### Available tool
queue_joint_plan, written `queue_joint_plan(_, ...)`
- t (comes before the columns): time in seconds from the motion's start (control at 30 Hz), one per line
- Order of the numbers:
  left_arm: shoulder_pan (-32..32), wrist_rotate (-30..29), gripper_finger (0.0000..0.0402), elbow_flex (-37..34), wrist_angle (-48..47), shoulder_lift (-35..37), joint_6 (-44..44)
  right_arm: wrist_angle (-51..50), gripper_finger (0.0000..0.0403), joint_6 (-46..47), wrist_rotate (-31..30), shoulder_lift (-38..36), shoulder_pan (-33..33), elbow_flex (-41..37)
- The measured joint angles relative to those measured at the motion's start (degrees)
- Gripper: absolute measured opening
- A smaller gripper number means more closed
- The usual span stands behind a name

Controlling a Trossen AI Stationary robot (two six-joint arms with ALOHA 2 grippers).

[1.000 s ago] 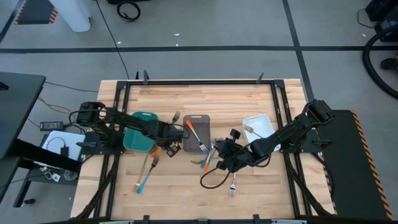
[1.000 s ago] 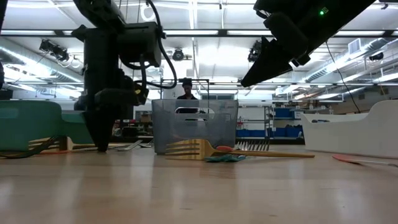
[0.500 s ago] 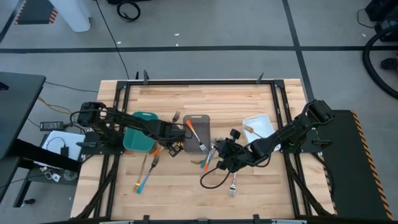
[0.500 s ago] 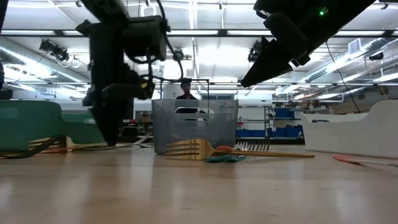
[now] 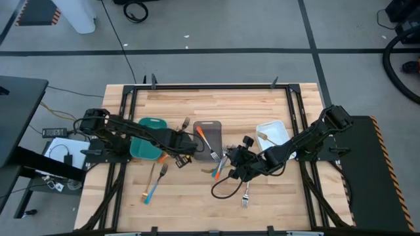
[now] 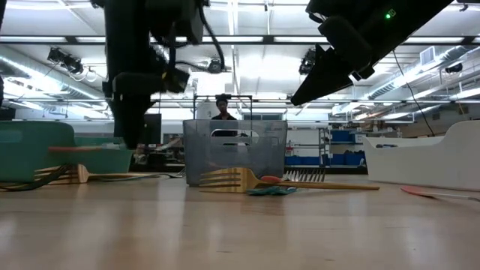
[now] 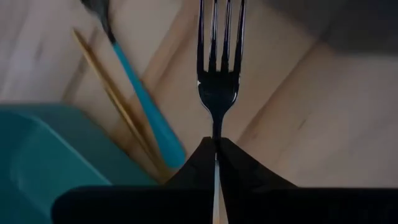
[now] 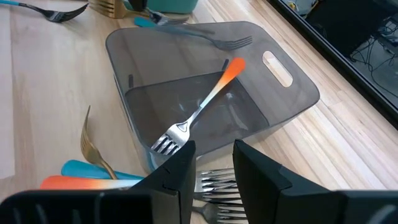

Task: Sort silverware by color (type)
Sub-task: Put the orange fork into the black bin

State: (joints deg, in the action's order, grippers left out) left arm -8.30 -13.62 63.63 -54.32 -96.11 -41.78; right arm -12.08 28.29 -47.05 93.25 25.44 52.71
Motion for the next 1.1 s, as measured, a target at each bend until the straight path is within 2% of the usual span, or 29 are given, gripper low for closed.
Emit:
queue_joint_plan(0.33,-1.98,-5.65,0.0014,4.67,-5.45,4.15,-1.4,0.61,0.0109,0.01,-0.07,0.02,-0.01,-0.98)
queue_joint_plan(0.57,-2.59,-10.58,0.0014,5.86,-7.22,8.43,2.45,0.9,0.0107,-0.13,-0.37,0.02,-0.05,-0.98)
queue_joint_plan(0.8,-2.48,-14.06,0.0014,5.9,-6.16,10.95,11.94,2.42,0.0105,-1.29,-2.9,0.02,0.1,-0.98)
queue_joint_plan(1.1,-2.53,-15.48,0.0014,5.88,3.17,10.64,34.4,1.84,0.0105,-1.51,-3.91,0.0,0.1,-0.98)
